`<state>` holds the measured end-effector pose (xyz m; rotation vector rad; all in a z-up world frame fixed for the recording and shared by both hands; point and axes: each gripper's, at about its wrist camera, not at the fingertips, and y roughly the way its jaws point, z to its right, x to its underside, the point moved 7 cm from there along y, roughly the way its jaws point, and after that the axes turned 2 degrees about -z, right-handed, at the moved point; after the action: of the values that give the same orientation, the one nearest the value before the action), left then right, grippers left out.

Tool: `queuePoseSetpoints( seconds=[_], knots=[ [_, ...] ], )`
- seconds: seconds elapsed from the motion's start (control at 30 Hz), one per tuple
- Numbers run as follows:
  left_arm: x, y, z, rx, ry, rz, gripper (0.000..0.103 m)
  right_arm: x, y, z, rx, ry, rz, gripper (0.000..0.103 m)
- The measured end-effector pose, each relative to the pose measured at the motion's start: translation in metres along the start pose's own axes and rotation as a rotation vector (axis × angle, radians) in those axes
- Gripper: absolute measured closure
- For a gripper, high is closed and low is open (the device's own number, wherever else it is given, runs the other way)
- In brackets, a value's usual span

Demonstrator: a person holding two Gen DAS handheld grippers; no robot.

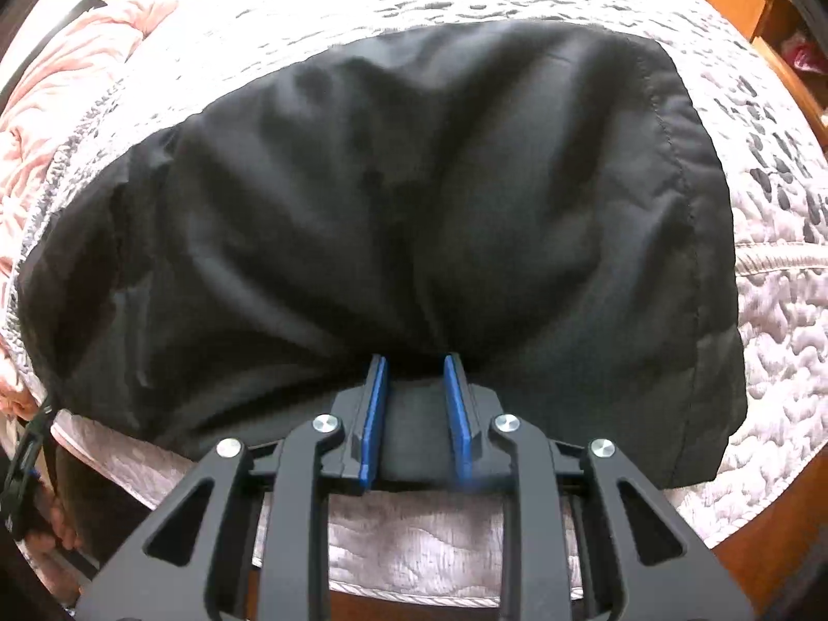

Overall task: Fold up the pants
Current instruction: 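Open both tools to release the folded pants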

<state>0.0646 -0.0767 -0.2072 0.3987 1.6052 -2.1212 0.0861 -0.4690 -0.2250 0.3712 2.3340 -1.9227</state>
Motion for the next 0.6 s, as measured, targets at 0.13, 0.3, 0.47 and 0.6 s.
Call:
queuePoseSetpoints(
  seconds=[0.13,0.3,0.47,0.6],
  knots=[
    [-0.007,0.018,0.000,-0.002,-0.008,-0.010,0.091,0.001,0.001,-0.001,0.007,-0.004,-0.002,0.079],
    [-0.011,0.022,0.008,-0.020,0.003,-0.028,0.090,0.000,0.005,-0.007,0.003,-0.009,-0.007,0.078],
    [0.000,0.013,0.024,-0.025,0.060,-0.102,0.065,-0.002,-0.019,0.003,-0.037,0.003,0.077,0.042],
    [-0.002,0.002,0.037,-0.013,0.118,-0.101,0.059,0.001,-0.048,0.046,0.036,0.079,0.141,0.039]
  ],
)
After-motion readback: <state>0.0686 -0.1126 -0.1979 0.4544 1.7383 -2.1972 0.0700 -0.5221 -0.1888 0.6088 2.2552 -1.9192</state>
